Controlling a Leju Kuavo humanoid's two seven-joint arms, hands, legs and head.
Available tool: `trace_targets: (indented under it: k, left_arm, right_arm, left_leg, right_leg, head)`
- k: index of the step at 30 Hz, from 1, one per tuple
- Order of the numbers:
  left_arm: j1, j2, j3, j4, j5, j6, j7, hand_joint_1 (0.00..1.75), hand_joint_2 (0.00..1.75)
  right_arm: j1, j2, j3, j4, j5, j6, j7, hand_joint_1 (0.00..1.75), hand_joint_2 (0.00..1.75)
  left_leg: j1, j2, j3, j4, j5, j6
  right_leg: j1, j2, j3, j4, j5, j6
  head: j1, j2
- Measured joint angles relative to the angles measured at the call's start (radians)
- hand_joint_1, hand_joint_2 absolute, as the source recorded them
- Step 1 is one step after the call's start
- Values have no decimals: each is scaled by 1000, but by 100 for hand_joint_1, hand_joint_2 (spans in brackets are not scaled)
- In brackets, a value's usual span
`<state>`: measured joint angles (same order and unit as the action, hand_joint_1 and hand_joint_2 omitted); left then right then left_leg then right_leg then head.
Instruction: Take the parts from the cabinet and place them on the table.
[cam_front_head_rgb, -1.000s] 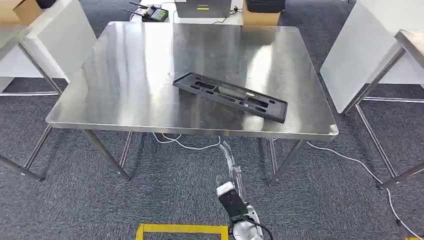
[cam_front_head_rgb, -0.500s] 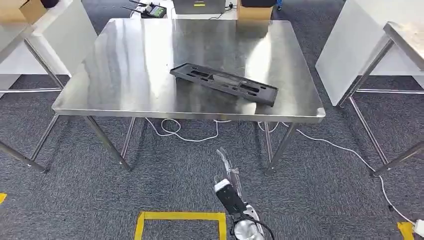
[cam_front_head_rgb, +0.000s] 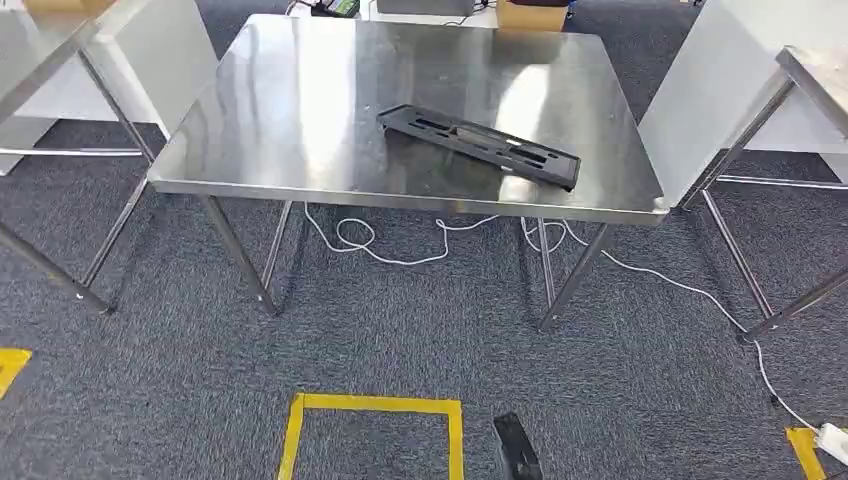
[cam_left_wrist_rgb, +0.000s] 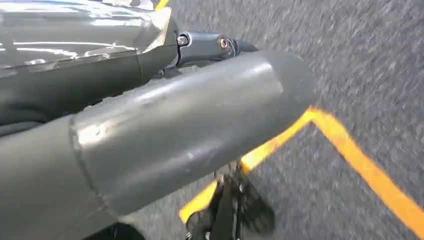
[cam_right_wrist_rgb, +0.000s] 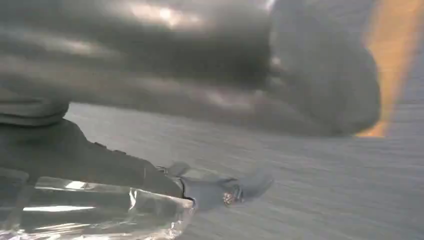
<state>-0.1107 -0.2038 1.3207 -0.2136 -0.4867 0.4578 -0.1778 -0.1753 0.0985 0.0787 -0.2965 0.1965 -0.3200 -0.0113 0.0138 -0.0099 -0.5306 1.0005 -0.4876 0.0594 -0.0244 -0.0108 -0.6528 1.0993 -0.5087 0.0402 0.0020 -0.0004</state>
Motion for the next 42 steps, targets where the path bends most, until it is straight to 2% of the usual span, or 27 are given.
trace_targets:
  k: [2,4,6,7,8,9,12,13,15,17,18,19,21,22,23,24,26,28,30,32,33,35,37,38,39,40,42]
  left_arm:
    - [4,5,-7,0,-11,-9,2,0,0]
    - [5,5,-22,0,-30,-22,5,0,0]
    - [5,7,-36,0,-52,-40,8,0,0]
    - [5,8,-48,0,-63,-47,10,0,0]
    - [4,9,-57,0,-73,-53,14,0,0]
    - [5,10,-65,0,-82,-59,19,0,0]
    - [5,17,-92,0,-116,-78,28,0,0]
    - [6,23,-102,0,-124,-82,29,0,0]
    - [8,28,-118,0,-139,-85,34,0,0]
    - [8,32,-129,1,-145,-87,35,0,0]
    - [8,33,-134,1,-146,-89,35,0,0]
    - [8,36,-140,1,-148,-89,36,0,0]
    - [8,39,-145,1,-150,-90,37,0,0]
    - [7,40,-147,1,-151,-90,37,0,0]
    - [4,36,-152,2,-152,-90,37,0,0]
    - [3,38,-156,2,-152,-89,37,0,0]
    - [1,37,-160,4,-154,-88,37,0,0]
    - [8,38,-163,4,-154,-79,40,0,0]
    - [9,38,-168,5,-154,-66,43,0,0]
    - [8,38,-168,5,-156,-58,46,0,0]
    - [8,37,-169,5,-156,-58,47,0,0]
    - [8,34,-169,7,-159,-55,50,0,0]
    - [8,30,-169,8,-163,-55,51,0,0]
    - [8,28,-169,8,-164,-55,51,0,0]
    - [8,23,-170,8,-164,-55,51,0,0]
    - [8,20,-170,8,-166,-55,51,0,0]
    - [7,18,-171,8,-166,-54,51,0,0]
  right_arm:
    - [36,-8,-21,32,1,-11,57,0,0]
    - [58,-20,-32,57,18,-21,113,0,0]
    - [80,-28,-33,73,31,-24,209,0,0]
    - [86,-30,-33,78,32,-24,238,0,0]
    - [90,-34,-37,80,32,-25,253,0,0]
    - [89,-37,-41,81,32,-28,260,0,0]
    - [97,-37,-48,89,34,-43,262,0,0]
    - [102,-37,-49,91,34,-47,254,0,0]
    - [108,-37,-55,92,28,-59,225,0,0]
    - [113,-37,-57,93,28,-61,212,0,0]
    - [114,-37,-57,94,28,-61,208,0,0]
    - [114,-37,-58,94,28,-61,208,0,0]
    - [114,-38,-59,94,28,-62,206,0,0]
    - [114,-38,-60,95,28,-63,203,0,0]
    - [114,-48,-62,94,28,-66,198,0,0]
    - [115,-43,-64,95,29,-68,193,0,0]
    - [113,-42,-66,95,29,-77,189,0,0]
    - [120,-41,-71,100,27,-79,191,0,0]
    - [122,-39,-73,104,24,-80,193,0,0]
    - [125,-34,-75,105,21,-86,206,0,0]
    - [125,-34,-76,106,21,-90,212,0,0]
    - [124,-34,-80,107,19,-96,219,0,0]
    - [124,-36,-82,107,18,-97,224,0,0]
    - [123,-37,-82,107,18,-98,225,0,0]
    - [120,-39,-83,107,18,-99,225,0,0]
    - [119,-40,-83,107,18,-99,225,0,0]
    - [119,-40,-84,107,18,-101,225,0,0]
  left_leg:
    - [-11,5,-33,1,26,12]
    - [-21,10,-65,3,49,15]
    - [-25,11,-94,4,71,15]
    - [-26,10,-95,4,83,13]
    - [-28,11,-102,5,94,9]
    - [-32,14,-106,6,104,5]
    - [-28,20,-108,-1,135,-8]
    - [-28,17,-115,7,131,-13]
    - [-16,12,-139,82,6,-29]
    - [-7,10,-165,230,-107,-46]
    - [0,10,-172,295,-120,-53]
    - [9,11,-162,324,-97,-59]
    - [28,11,-92,269,-15,-76]
    - [39,11,-29,194,-2,-88]
    - [53,7,52,99,-36,-103]
    - [43,-1,94,26,-67,-102]
    - [31,-6,74,14,-85,-71]
    - [15,1,52,11,-64,-40]
    - [8,9,19,10,-36,-10]
    - [-2,12,-16,11,-7,0]
    - [-7,13,-35,12,7,2]
    - [-14,15,-76,13,38,3]
    - [-14,16,-104,14,68,1]
    - [-14,14,-115,15,83,-2]
    - [-16,14,-121,16,92,-7]
    - [-17,18,-123,16,104,-12]
    - [-12,21,-129,6,130,-23]
  right_leg:
    - [2,4,-40,160,-94,-9]
    - [11,8,-23,217,-83,7]
    - [19,8,73,120,-22,23]
    - [27,8,140,35,-14,17]
    - [33,7,225,-76,-35,0]
    - [40,7,270,-161,-54,-11]
    - [45,8,243,-156,-41,-27]
    - [22,5,237,-162,-23,-40]
    - [22,-4,214,-161,0,-62]
    - [23,-6,183,-160,28,-62]
    - [23,-8,164,-159,42,-57]
    - [21,-10,146,-158,56,-53]
    - [14,-11,111,-147,80,-38]
    - [8,-11,87,-134,90,-30]
    - [18,-9,69,-116,96,-20]
    - [13,-9,50,-96,100,-14]
    - [19,-9,34,-88,120,12]
    - [11,-8,19,-100,143,30]
    - [2,-4,-10,-29,43,7]
    - [3,-2,-48,111,-69,-9]
    - [5,1,-52,174,-92,-8]
    - [17,7,-19,217,-54,12]
    - [31,8,86,117,2,21]
    - [39,8,170,15,-4,10]
    - [46,8,246,-96,-44,-12]
    - [52,9,274,-171,-67,-23]
    - [59,9,260,-163,-61,-37]
  head:
    - [3,0]
    - [5,0]
    - [5,0]
    - [6,0]
    - [6,0]
    - [6,0]
    - [3,0]
    - [3,0]
    - [-1,0]
    - [-2,0]
    - [-3,0]
    - [-3,0]
    - [-3,0]
    - [-3,0]
    - [-7,0]
    - [-7,0]
    - [-3,0]
    - [8,0]
    - [10,0]
    - [15,0]
    - [14,0]
    - [15,0]
    - [15,0]
    - [14,0]
    - [14,0]
    - [13,0]
    - [15,0]
